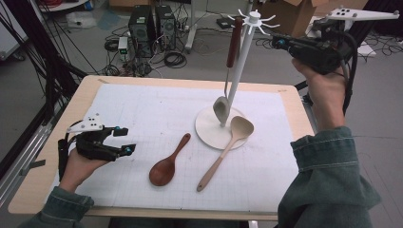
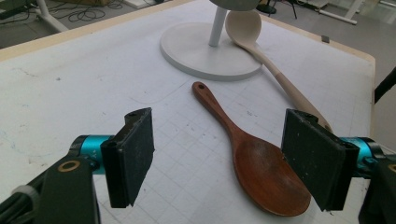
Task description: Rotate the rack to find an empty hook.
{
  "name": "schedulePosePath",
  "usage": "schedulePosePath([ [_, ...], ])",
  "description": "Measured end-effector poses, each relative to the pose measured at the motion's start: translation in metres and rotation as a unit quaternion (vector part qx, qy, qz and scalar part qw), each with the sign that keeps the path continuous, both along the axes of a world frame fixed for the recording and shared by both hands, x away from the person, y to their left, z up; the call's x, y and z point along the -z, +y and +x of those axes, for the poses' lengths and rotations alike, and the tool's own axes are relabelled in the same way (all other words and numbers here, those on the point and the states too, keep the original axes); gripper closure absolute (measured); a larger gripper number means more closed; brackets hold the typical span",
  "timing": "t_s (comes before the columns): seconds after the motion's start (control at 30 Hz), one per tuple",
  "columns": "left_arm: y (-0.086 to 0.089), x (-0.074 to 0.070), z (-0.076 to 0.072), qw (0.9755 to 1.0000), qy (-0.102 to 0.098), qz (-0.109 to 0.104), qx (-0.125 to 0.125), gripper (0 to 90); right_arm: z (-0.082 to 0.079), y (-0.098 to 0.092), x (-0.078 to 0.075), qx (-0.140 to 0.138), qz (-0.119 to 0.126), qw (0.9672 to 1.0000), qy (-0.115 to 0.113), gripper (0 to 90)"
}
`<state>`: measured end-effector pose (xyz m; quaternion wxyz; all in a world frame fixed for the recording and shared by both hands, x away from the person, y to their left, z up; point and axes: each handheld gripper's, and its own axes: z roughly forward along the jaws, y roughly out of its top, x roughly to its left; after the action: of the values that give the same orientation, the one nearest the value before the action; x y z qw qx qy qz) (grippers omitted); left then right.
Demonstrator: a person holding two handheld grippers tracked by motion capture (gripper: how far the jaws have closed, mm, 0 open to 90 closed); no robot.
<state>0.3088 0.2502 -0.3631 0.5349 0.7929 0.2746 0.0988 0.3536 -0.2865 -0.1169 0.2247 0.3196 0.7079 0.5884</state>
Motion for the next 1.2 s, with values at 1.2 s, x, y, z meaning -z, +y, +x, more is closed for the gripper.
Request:
schedulePosePath([
  [1.2,0.0,-0.002,-0.001,1.0,-0.002,0.002,0.0,26.1,0.004,0.046,-0.004,-0.017,-0.027,0.9994,-0.008,89.6],
])
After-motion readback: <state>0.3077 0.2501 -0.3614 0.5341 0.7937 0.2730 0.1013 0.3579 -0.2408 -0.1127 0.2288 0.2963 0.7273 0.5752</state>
